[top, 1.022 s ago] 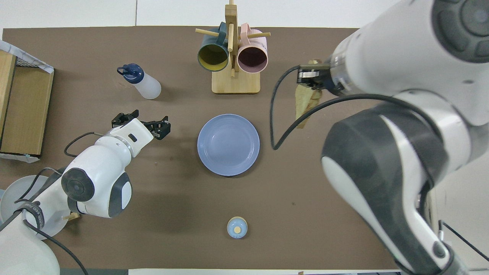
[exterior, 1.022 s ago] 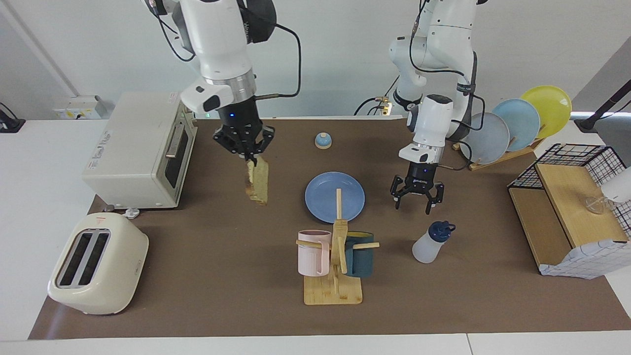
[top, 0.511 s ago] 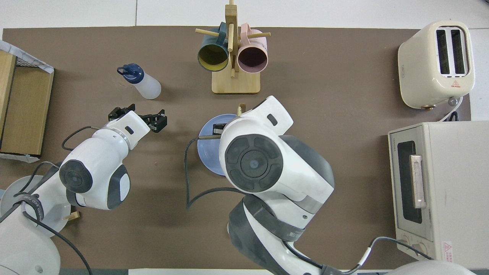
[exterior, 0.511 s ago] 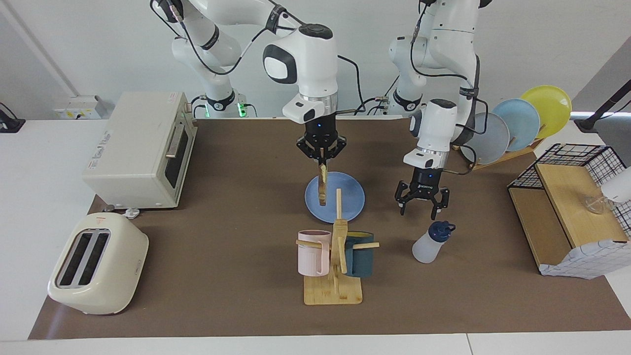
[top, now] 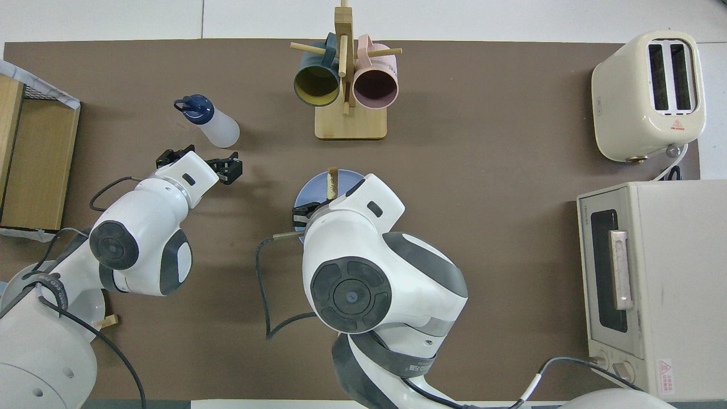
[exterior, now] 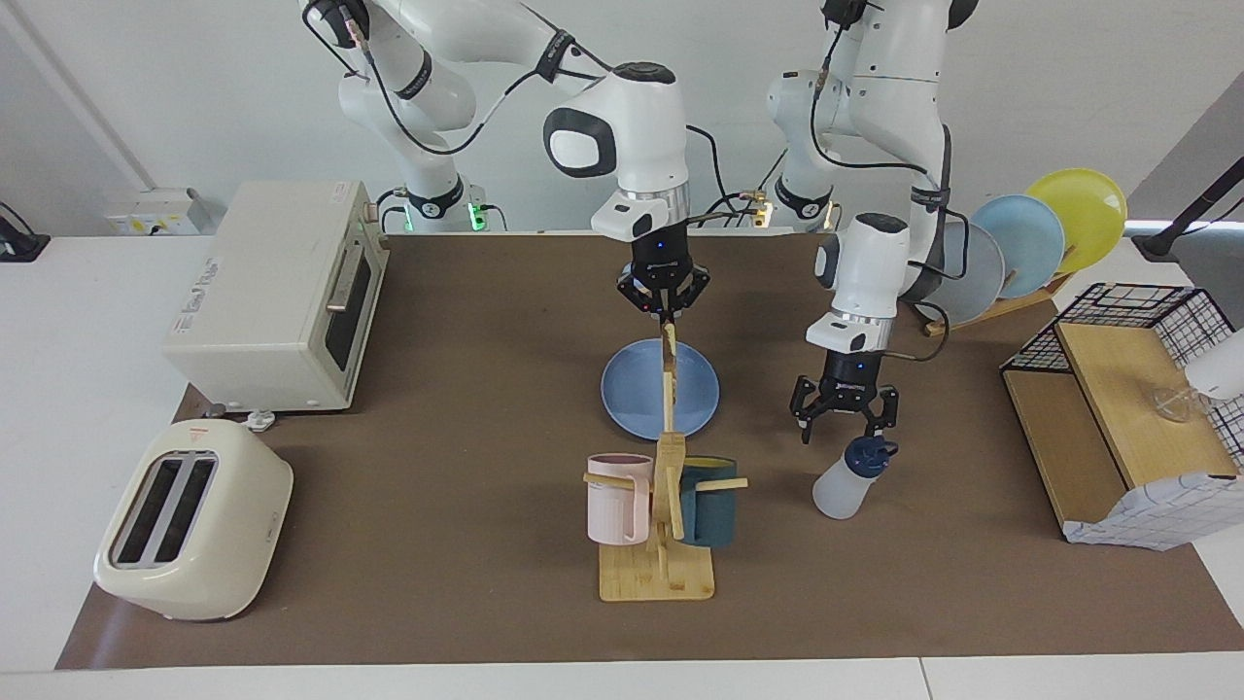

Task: Put bread on plate and add seasoning
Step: 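Carry the toast over the blue plate while the left gripper reaches the bottle, then lower the toast onto the plate while the left gripper grasps the bottle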

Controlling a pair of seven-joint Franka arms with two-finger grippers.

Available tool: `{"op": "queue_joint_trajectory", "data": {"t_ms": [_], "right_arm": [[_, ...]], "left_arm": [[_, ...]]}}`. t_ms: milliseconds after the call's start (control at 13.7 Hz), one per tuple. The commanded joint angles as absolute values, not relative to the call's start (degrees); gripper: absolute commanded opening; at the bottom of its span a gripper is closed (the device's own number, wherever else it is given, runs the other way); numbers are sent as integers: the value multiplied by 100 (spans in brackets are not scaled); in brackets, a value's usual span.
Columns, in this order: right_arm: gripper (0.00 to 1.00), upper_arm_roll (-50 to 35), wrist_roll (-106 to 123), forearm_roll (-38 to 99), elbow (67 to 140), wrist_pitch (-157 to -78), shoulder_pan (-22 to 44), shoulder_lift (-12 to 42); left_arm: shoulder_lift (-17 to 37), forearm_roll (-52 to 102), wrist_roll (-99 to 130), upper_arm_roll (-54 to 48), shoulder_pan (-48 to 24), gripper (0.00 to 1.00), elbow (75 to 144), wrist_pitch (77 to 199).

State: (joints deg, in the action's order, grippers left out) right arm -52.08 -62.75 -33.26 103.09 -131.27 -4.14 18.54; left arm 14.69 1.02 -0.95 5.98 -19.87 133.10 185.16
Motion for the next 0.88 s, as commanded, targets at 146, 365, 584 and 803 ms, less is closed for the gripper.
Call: {"op": "queue_joint_trajectory", "data": {"t_ms": [146, 365, 584, 803], "right_arm": [[0, -5309, -7073, -4068, 10389, -13386, -335, 2320], [0, -5309, -7119, -4122, 10433, -13359, -308, 2391], [0, -5309, -7119, -4122, 10468, -13368, -316, 2382], [0, -5309, -7267, -4341, 10774, -13482, -343, 2382]], "left_arm": [[1898, 683, -88, 2170, -3654, 100, 12982, 18677], [2003, 983, -62, 2180, -3718, 100, 12946, 19026], [2478, 1818, -70, 2180, -3955, 100, 12858, 19791], [2505, 1819, -62, 2171, -3946, 100, 12780, 19811]]}}
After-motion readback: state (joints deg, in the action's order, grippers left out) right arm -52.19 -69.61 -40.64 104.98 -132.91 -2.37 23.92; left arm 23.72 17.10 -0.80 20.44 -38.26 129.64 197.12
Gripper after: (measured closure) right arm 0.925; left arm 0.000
